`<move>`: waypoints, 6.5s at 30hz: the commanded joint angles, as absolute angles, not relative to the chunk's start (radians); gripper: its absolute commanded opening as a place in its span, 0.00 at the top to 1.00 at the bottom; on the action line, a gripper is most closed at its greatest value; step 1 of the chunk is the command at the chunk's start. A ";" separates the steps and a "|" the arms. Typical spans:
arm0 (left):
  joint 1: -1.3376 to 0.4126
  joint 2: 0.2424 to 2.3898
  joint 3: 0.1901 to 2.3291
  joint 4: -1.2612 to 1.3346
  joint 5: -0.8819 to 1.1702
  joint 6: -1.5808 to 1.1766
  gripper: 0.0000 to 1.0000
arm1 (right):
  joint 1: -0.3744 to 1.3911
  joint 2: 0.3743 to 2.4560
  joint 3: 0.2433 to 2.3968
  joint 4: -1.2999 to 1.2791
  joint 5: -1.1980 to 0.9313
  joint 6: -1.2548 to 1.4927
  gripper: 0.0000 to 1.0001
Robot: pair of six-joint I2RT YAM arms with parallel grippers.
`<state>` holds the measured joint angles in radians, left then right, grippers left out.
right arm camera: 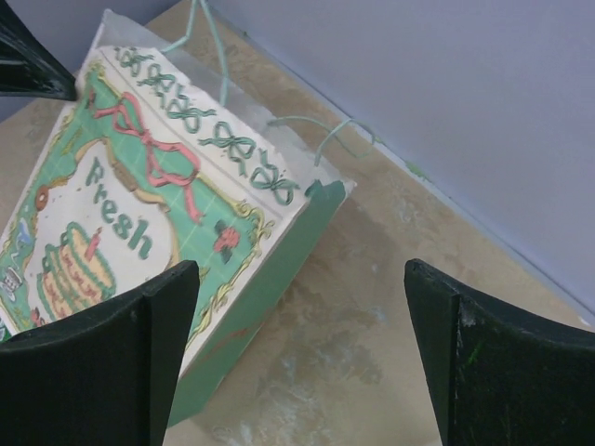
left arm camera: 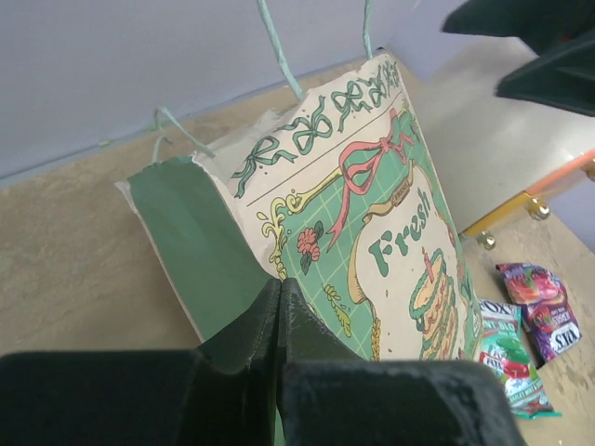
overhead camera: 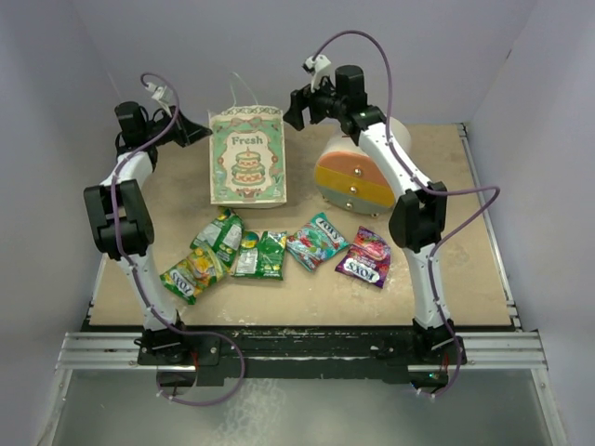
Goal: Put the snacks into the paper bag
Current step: Adjust the paper bag at the center of the board.
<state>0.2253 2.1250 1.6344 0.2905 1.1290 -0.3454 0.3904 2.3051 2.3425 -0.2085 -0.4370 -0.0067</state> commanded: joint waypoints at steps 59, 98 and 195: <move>0.028 1.922 1.576 0.301 0.940 0.010 1.00 | 0.412 2.221 2.457 -0.370 -0.685 -0.425 1.00; 0.143 1.442 1.263 -0.099 0.855 0.172 0.20 | 0.617 1.813 1.742 -0.419 -0.544 -0.602 0.94; -0.094 1.564 1.460 -0.224 0.546 -0.050 1.00 | 0.505 2.053 2.212 -0.473 -0.227 -0.276 1.00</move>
